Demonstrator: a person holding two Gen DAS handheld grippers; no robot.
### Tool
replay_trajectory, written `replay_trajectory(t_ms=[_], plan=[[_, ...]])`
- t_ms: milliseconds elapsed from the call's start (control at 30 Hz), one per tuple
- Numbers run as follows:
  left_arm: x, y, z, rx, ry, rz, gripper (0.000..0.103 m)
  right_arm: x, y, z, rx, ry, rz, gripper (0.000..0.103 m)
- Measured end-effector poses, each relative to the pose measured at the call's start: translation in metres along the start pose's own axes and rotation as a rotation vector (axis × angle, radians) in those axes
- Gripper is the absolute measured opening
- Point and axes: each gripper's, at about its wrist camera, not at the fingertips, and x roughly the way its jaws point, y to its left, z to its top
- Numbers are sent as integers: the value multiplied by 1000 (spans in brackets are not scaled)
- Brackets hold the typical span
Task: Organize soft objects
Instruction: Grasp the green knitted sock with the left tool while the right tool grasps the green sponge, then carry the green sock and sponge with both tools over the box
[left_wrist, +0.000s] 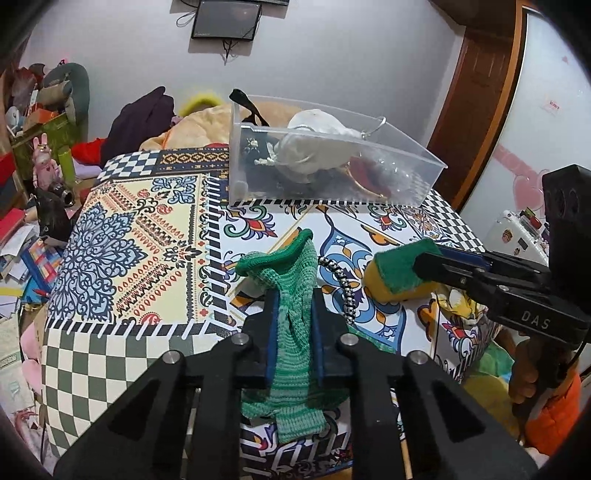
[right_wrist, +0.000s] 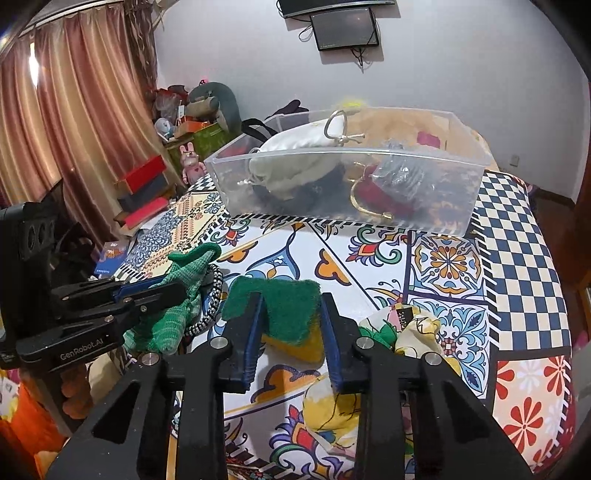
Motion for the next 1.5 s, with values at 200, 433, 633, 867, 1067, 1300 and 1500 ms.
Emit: replay_trajectory(t_ms=[200,433,633,867,1067,1300,1500], plan=[[-13,-2,8,2,-44,13,14,-11,0,3,6,-30,14,17],[-30,-8,26,29,-108,35,14,-27,-3,15,9,-84,-7,16],[-37,-4,58,23,-170,43,14,-51,-9,35,-6,-163,-60,16],[-37,-10,94,60,-244,85,14,-67,-18,67,-15,-253,-107,16],[-23,-14,123,86,-285,119,14,-63,-20,91,-21,-299,-131,16],[9,-9,146,65,-267,120,14,-42,-30,108,-12,-284,-131,16],[43,-7,155,82,-230,160,14,-12,-37,114,-16,-211,-143,16]])
